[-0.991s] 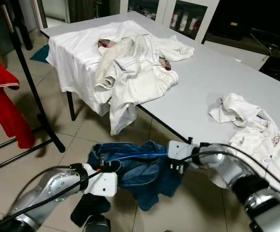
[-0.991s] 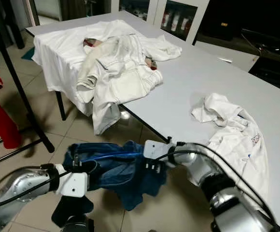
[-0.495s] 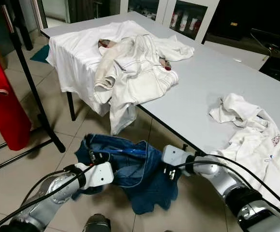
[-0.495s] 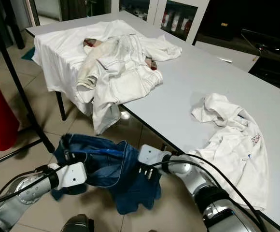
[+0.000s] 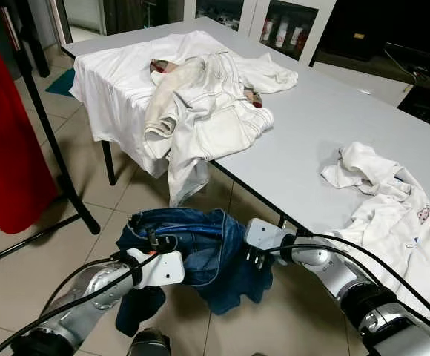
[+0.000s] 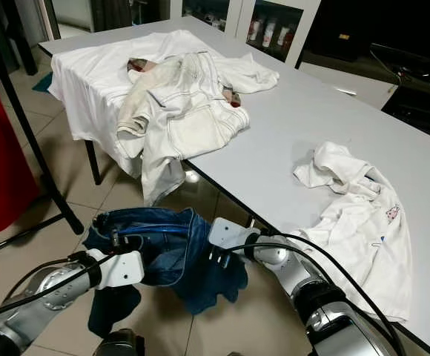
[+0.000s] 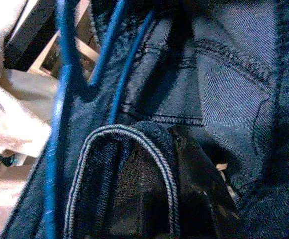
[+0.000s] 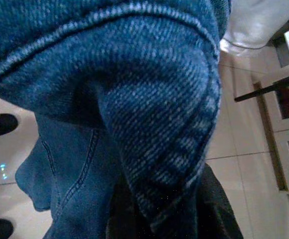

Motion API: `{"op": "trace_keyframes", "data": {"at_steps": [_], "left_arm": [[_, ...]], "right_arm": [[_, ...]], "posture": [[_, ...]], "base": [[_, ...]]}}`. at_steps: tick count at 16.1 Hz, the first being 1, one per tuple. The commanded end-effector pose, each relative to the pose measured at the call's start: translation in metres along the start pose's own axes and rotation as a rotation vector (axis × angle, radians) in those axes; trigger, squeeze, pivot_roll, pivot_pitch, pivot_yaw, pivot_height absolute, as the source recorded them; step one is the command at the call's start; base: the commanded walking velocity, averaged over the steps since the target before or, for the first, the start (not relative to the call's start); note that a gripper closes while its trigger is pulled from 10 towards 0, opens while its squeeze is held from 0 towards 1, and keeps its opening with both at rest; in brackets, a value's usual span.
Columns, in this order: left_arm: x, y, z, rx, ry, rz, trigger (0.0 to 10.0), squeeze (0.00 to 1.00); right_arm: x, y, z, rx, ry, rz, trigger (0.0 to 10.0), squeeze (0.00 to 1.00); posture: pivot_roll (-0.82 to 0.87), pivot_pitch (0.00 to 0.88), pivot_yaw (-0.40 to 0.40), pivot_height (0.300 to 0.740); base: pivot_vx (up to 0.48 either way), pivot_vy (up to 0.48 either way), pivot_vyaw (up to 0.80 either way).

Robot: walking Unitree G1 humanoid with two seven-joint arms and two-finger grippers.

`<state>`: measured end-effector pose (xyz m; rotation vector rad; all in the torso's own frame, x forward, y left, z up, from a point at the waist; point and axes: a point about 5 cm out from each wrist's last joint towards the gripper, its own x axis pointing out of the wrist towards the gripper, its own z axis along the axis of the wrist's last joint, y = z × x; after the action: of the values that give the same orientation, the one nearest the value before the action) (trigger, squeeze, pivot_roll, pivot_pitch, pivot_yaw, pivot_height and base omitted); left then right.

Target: Hang hanger

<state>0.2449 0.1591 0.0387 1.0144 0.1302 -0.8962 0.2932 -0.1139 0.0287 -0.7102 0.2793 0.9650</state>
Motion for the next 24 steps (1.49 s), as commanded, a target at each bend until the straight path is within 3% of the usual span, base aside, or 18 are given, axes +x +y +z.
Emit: {"op": "trace_keyframes", "data": {"at_steps": [1,6,9,11,15,18,19,20,21,24], "left_arm": [[0.012,0.002,0.021,0.049,-0.1,-0.01,10.0,0.0],[0.019,0.005,0.03,0.065,-0.125,0.018,10.0,0.0],[0.016,0.006,0.03,0.091,-0.13,0.009,10.0,0.0],[0.003,0.003,0.024,0.109,-0.127,-0.054,10.0,0.0],[-0.019,0.009,0.012,0.182,-0.112,-0.136,10.0,0.0],[-0.03,0.024,0.006,0.235,-0.094,-0.155,8.2,0.0],[-0.032,0.029,0.003,0.249,-0.083,-0.147,8.3,0.0],[-0.035,0.036,0.002,0.254,-0.078,-0.123,9.5,0.0],[-0.037,0.043,0.002,0.256,-0.08,-0.102,9.8,0.0],[-0.04,0.057,0.016,0.259,-0.132,-0.051,10.0,0.0]], "right_arm": [[0.006,-0.006,0.015,-0.027,-0.054,-0.016,0.0,0.0],[0.011,-0.006,0.026,-0.019,-0.094,-0.021,0.0,0.0],[0.007,0.003,0.015,-0.074,-0.055,0.056,0.0,0.0],[-0.007,0.01,-0.007,-0.16,0.013,0.148,0.0,0.0],[-0.026,0.013,-0.022,-0.19,0.034,0.271,0.0,0.0],[-0.035,0.012,-0.026,-0.204,0.032,0.345,0.0,0.0],[-0.037,0.013,-0.028,-0.213,0.037,0.364,0.0,0.0],[-0.038,0.014,-0.03,-0.219,0.047,0.381,0.0,0.0],[-0.039,0.014,-0.031,-0.217,0.059,0.383,0.0,0.0],[-0.037,0.013,-0.039,-0.201,0.126,0.354,0.0,0.0]], "posture": [[0.23,0.01,-0.123,0.71],[0.23,0.011,-0.123,0.71],[0.23,0.01,-0.125,0.71],[0.23,0.015,-0.124,0.71],[0.24,0.018,-0.124,0.71],[0.24,0.023,-0.126,0.71],[0.24,0.023,-0.126,0.71],[0.23,0.024,-0.127,0.71],[0.23,0.024,-0.128,0.71],[0.24,0.027,-0.132,0.71]], "base": [[0.0,0.0,0.0],[0.0,0.0,0.0],[0.0,0.0,0.0],[0.0,0.0,0.0],[0.0,0.0,0.0],[0.0,0.0,0.0],[0.0,0.0,0.0],[0.0,0.0,0.0],[0.0,0.0,0.0],[0.0,0.0,0.0]]}}
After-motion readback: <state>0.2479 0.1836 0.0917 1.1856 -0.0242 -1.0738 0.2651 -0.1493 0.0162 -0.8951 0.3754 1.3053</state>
